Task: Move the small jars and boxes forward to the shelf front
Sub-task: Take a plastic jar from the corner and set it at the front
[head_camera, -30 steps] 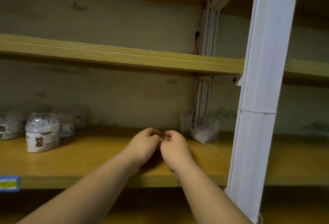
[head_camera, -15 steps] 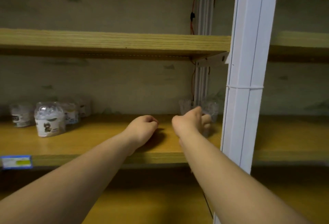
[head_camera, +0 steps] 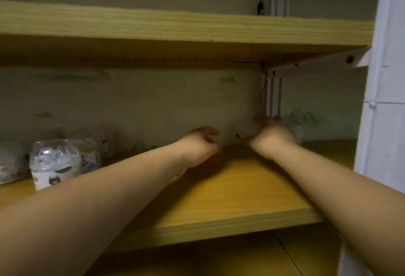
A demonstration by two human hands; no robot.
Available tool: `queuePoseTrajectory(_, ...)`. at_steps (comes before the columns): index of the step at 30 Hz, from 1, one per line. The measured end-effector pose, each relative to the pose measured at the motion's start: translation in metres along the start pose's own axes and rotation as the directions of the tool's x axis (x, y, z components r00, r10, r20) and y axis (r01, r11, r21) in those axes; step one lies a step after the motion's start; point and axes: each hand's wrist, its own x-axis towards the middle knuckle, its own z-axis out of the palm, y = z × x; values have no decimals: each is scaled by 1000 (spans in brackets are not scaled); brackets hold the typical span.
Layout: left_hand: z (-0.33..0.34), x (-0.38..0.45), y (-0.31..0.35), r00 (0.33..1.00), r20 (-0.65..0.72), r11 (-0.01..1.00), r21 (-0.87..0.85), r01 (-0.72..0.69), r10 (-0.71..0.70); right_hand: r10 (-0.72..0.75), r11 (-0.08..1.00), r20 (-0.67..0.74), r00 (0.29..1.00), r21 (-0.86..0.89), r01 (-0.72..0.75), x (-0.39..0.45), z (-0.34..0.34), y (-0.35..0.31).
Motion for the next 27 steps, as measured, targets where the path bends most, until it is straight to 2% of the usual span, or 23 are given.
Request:
queuePoseTrajectory(1, -4, 7, -5, 994, -52, 990, 112, -90, 96, -117, 991, -3, 993, 59, 117, 5, -5, -13)
queuePoseTrajectory(3, -9, 21, -17, 970, -116, 956, 228, -184, 214, -221, 943, -7, 975, 255, 215, 9, -13, -44)
queuePoseTrajectory(4, -10, 26, -24, 965, -149, 958, 223, -181, 217, -231, 905, 5, 973, 368, 213, 10, -14, -57)
queuePoseTrajectory(7, -8, 37, -47, 963, -252, 986, 154, -59, 97, -212, 749, 43, 976, 649, 134, 19, 4, -82)
queuePoseTrajectory(9, -9, 40, -56, 976, -217, 999, 34, -32, 38, -200, 663, 80, 977, 745, 74, 24, 23, -91)
queuePoseTrajectory(12, -11, 39, -61, 991, -130, 989, -145, -36, 17, -231, 577, 103, 968, 815, 51, 27, 48, -91)
queuePoseTrajectory(17, -10, 42, -59, 999, -9, 969, -246, 31, -34, -265, 545, 167, 950, 839, 5, 38, 60, -73)
queuePoseTrajectory(21, -10, 44, -59, 994, -78, 960, -275, 47, -71, -221, 504, 163, 962, 863, -30, 43, 66, -73)
queuePoseTrajectory(24, -11, 46, -61, 978, -166, 951, -300, 70, -125, -229, 495, 254, 940, 861, -112, 40, 66, -68)
queuePoseTrajectory(27, -10, 44, -60, 974, -179, 951, -297, 81, -139, -234, 505, 333, 914, 845, -179, 35, 69, -60)
